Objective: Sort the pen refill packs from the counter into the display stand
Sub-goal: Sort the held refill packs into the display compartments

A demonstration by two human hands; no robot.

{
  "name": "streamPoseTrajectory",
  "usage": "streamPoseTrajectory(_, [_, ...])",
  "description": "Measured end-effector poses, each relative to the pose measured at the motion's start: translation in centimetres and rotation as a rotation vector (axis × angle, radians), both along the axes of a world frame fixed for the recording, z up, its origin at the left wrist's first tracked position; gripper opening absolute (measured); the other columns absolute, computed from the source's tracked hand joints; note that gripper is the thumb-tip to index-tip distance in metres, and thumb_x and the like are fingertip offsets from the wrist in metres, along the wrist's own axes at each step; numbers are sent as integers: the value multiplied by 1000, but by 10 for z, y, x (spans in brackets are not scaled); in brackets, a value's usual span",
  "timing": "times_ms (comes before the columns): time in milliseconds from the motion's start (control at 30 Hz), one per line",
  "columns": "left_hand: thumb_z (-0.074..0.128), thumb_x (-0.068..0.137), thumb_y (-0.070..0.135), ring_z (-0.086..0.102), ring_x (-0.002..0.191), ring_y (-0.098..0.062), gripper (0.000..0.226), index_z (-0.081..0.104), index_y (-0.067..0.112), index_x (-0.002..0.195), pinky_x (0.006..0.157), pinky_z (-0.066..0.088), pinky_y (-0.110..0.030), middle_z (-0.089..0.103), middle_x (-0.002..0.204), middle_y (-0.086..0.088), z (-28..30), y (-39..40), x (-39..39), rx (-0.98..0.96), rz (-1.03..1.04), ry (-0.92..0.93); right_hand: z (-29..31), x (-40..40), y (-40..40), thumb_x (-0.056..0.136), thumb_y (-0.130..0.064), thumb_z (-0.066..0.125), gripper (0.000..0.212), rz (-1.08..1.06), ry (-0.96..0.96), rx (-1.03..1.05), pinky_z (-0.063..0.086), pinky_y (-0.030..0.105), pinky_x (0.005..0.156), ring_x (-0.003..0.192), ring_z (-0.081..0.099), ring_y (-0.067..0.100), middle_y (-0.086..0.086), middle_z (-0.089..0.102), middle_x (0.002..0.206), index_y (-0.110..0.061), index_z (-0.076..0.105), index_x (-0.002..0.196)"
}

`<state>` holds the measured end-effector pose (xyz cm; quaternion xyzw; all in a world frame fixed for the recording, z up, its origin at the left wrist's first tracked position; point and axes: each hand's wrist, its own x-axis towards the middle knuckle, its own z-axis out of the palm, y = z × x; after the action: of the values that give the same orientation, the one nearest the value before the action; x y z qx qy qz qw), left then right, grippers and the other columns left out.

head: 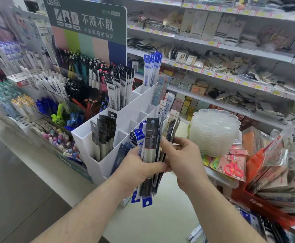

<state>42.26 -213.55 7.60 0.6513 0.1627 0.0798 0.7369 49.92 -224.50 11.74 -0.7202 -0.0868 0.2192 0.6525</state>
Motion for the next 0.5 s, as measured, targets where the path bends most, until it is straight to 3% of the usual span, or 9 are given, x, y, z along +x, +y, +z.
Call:
streamPoseTrajectory(100, [83, 62, 23, 70, 96, -37, 45, 72, 9, 103, 95, 53, -54, 73, 100, -22, -2, 4, -2, -131, 10, -29, 7, 1, -3, 96, -24, 65, 17, 98, 158, 65, 53, 35, 55, 50, 59, 19, 7, 74, 73, -8, 66, 103])
streamPoseTrajectory(167, [79, 58, 23, 69, 93, -36, 50, 71, 9, 106, 86, 55, -47, 71, 102, -22, -6, 8, -4, -241, -25, -38, 11, 6, -8, 97, -15, 63, 12, 184, 233, 68, 50, 31, 52, 47, 55, 17, 4, 70, 65, -4, 64, 104])
streamPoseTrajectory(233, [76, 63, 19, 68, 92, -34, 53, 68, 6, 114, 82, 55, -45, 69, 104, -22, -8, 11, -7, -358, -117, -22, 9, 10, -11, 95, -14, 66, 10, 270, 204, -16, 38, 24, 46, 45, 46, 12, 6, 67, 69, -6, 69, 100])
streamPoseTrajectory(333, [74, 68, 15, 66, 99, -40, 57, 64, 3, 124, 92, 52, -52, 65, 115, -27, -10, 15, -10, -501, -161, 27, 4, 15, -13, 95, -14, 65, 9, 272, 166, -59, 25, 23, 49, 46, 34, 9, -4, 57, 54, -11, 69, 87])
streamPoseTrajectory(500, [66, 67, 7, 70, 73, -29, 22, 74, 6, 87, 70, 60, -40, 70, 85, -15, -4, 19, -8, -543, -20, 68, 4, 21, -17, 99, -11, 57, 21, 183, 176, 74, 21, 19, 43, 42, 30, 8, 0, 55, 57, -13, 57, 78])
